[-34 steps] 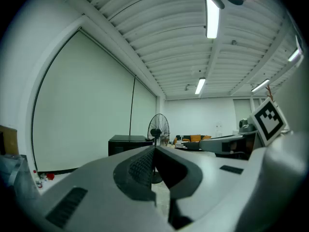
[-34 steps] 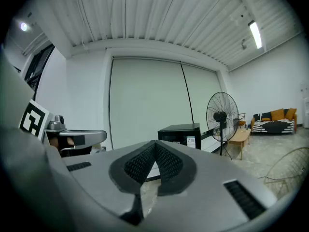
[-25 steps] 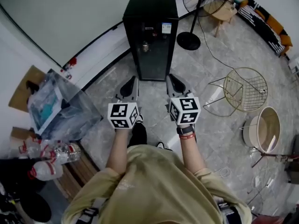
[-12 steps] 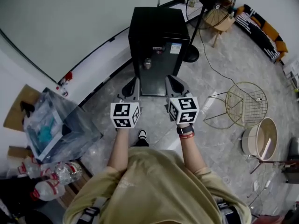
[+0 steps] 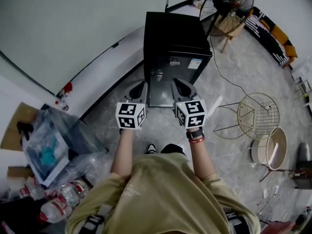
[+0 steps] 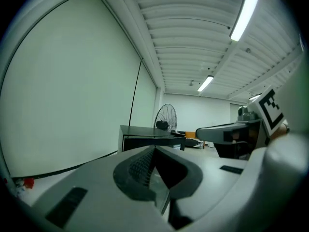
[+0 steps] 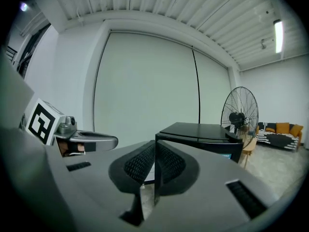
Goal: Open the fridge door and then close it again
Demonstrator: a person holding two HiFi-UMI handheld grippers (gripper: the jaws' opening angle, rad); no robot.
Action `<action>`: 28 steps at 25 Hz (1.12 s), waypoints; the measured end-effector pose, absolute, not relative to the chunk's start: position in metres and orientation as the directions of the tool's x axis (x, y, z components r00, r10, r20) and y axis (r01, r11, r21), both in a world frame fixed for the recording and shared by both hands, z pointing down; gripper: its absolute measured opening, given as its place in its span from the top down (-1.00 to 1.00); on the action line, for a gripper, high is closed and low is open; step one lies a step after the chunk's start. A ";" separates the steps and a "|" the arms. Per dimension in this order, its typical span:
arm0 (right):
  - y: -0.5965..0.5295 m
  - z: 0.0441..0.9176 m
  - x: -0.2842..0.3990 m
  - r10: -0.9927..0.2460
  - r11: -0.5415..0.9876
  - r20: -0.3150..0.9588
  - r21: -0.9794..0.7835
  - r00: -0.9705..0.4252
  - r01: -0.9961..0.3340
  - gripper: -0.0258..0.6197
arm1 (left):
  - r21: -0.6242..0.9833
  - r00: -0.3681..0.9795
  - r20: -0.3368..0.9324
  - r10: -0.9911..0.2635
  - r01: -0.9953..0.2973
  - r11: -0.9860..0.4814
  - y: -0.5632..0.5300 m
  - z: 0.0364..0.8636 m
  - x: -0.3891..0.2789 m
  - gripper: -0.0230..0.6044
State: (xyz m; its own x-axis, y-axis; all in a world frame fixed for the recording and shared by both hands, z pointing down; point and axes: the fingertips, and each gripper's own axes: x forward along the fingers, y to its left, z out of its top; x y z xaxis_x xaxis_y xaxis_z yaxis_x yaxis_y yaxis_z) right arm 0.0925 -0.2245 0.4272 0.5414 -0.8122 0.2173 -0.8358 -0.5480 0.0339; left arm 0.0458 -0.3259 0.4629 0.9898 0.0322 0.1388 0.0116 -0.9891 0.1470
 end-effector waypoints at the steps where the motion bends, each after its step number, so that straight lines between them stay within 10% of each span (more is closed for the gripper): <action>1: -0.231 0.429 0.098 -0.811 -0.542 0.231 0.046 0.537 -0.839 0.84 | 0.152 0.989 0.141 0.035 0.013 -0.988 -0.333 0.467 0.052 0.87; 19: -0.310 0.460 0.214 -0.804 -0.309 0.425 0.298 0.415 -0.903 0.64 | 0.228 0.961 0.265 0.085 0.023 -0.973 -0.411 0.564 0.145 0.85; 28: -0.357 0.481 0.252 -0.785 -0.117 0.522 0.403 0.333 -0.908 0.32 | 0.246 0.928 0.344 0.142 0.057 -0.968 -0.421 0.615 0.195 0.43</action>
State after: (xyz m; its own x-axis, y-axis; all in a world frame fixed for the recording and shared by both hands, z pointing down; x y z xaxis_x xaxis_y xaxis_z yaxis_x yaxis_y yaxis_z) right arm 0.2516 -0.3566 0.4811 0.3330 -0.7852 0.5221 -0.9075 -0.1166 0.4035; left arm 0.1946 -0.4209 0.6149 0.9283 0.1421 0.3435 0.0572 -0.9677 0.2457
